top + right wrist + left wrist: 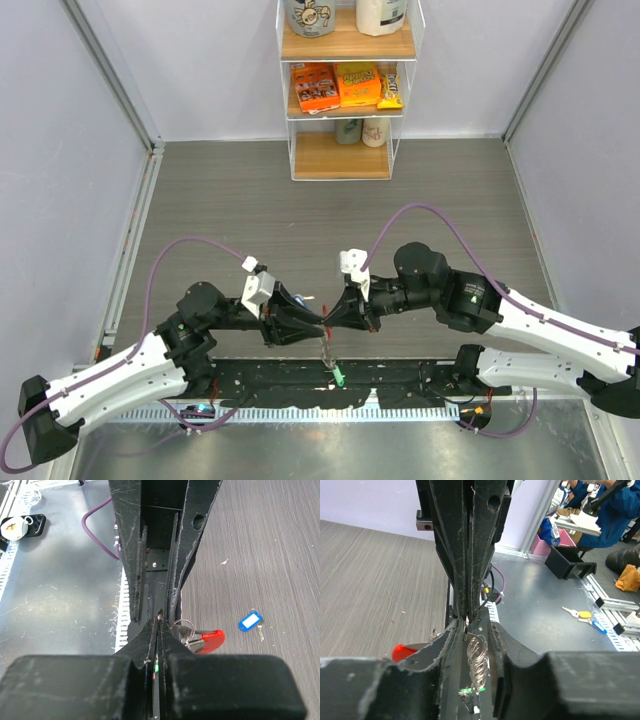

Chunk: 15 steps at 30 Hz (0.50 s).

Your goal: Put the keys on the keyring

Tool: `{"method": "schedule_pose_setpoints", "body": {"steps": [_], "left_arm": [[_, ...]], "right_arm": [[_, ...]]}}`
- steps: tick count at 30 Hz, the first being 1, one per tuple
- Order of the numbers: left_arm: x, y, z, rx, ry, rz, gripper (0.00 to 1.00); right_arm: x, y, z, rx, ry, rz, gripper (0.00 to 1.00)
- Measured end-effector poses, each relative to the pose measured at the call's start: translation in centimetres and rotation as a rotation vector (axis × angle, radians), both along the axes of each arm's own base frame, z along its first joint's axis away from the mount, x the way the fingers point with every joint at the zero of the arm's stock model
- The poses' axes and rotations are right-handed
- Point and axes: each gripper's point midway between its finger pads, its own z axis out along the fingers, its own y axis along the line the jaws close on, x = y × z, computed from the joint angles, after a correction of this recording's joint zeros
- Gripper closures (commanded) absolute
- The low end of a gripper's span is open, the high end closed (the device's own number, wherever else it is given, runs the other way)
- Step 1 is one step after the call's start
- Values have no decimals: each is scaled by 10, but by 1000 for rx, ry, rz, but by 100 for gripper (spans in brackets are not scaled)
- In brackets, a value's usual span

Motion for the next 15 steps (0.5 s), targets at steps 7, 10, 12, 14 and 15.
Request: {"method": "schedule_pose_setpoints", "body": {"steps": [7,10,12,14,15], "left_arm": [[2,-4,-3,23,-4,10,100],[1,-5,-5,29,-7,13,100],[2,-5,-6,30,-13,17,100],[2,-5,-4,25,-19,24,100],[2,-5,-3,20,-24,27,100]], "right_arm": [[-6,-3,-1,-14,2,3,94],[-7,-3,-2,-22,1,-1,94],[-7,-4,-3,-27,-2,-6,94],[-8,-4,-2,-26,-6,-8,94],[-8,-4,-1,-24,-9,-9,94]]}}
